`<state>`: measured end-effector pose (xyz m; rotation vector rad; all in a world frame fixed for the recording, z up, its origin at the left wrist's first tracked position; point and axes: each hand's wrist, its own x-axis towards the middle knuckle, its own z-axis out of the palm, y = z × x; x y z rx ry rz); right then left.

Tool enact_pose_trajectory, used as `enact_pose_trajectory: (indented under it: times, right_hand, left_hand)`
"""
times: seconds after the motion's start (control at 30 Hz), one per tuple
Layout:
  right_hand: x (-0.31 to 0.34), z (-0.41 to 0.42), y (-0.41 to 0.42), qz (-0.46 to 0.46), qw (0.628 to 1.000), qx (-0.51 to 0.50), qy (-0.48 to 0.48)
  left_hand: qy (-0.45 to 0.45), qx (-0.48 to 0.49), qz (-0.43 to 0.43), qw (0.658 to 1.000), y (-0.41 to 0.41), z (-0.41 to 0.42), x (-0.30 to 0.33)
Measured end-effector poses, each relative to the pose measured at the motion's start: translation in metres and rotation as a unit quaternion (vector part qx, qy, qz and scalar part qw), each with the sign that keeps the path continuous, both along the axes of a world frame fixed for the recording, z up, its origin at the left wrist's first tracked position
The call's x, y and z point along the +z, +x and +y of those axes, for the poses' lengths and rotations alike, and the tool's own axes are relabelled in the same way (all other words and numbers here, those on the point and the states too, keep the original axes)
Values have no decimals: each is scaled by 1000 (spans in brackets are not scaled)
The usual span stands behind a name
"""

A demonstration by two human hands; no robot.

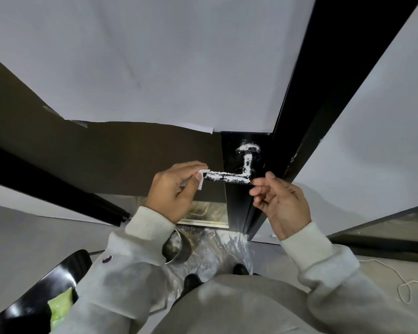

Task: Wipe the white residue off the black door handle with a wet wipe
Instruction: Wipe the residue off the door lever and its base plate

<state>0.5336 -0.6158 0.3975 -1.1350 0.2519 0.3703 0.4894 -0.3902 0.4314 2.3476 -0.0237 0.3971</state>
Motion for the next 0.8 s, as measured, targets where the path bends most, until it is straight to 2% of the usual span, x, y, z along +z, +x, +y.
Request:
enact_pose_trajectory:
  times: [0.2, 0.37, 0.53, 0.7, 0.8]
  right_hand:
    - [-2, 1, 1, -4, 1000, 14, -9]
    - [-2, 1, 2, -8, 1000, 20, -19]
    - [-4, -1, 2, -6, 1000, 22, -15]
    - [-4, 0, 2, -9, 999, 31, -15]
    - [-5, 0, 2, -7, 999, 34, -16]
  left_hand:
    - [-3, -40, 6, 999, 7, 0, 1]
    - [48, -72, 24, 996, 9, -2, -2]
    - [-118, 3, 60, 991, 7, -4, -2]
    - [-189, 26, 101, 976, 15, -4, 5]
    - [-176, 21, 107, 978, 17, -3, 6]
